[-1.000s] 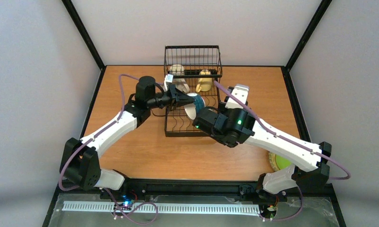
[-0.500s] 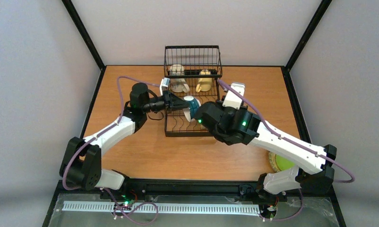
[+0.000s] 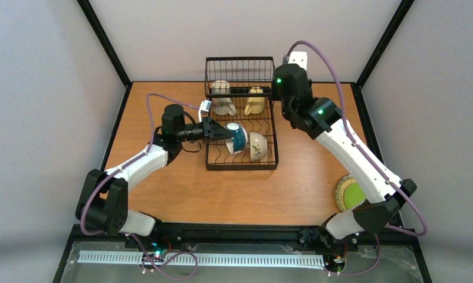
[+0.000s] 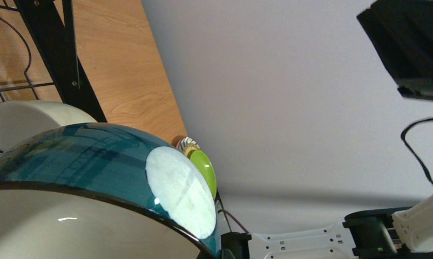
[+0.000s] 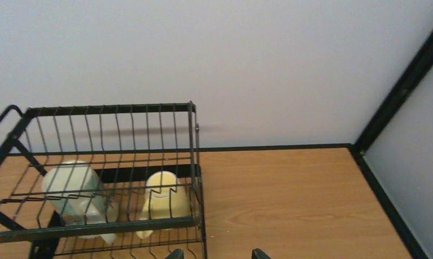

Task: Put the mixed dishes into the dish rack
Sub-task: Place the bowl on the dish rack.

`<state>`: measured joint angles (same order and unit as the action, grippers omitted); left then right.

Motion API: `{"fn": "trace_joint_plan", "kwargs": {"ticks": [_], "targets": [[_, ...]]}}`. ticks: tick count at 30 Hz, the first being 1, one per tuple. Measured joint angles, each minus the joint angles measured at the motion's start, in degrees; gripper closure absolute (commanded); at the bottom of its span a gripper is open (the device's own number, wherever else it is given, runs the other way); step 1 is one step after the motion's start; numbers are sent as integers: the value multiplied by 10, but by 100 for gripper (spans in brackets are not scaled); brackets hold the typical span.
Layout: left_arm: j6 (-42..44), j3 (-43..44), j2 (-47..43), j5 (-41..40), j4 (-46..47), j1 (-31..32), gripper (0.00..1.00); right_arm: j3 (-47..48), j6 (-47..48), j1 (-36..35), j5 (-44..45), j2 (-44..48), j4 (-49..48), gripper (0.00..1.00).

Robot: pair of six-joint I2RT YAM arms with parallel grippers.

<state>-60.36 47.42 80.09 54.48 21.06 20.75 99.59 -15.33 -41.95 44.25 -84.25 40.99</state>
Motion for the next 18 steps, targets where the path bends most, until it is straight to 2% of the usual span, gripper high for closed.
{"fn": "trace_joint_plan", "kwargs": {"ticks": [8, 18], "targets": [[50, -7, 19, 35, -1, -17, 100, -61, 26, 76, -189, 35, -83, 28], [75, -19, 63, 82, 46, -18, 100, -111, 42, 98, -286, 50, -151, 27]]}}
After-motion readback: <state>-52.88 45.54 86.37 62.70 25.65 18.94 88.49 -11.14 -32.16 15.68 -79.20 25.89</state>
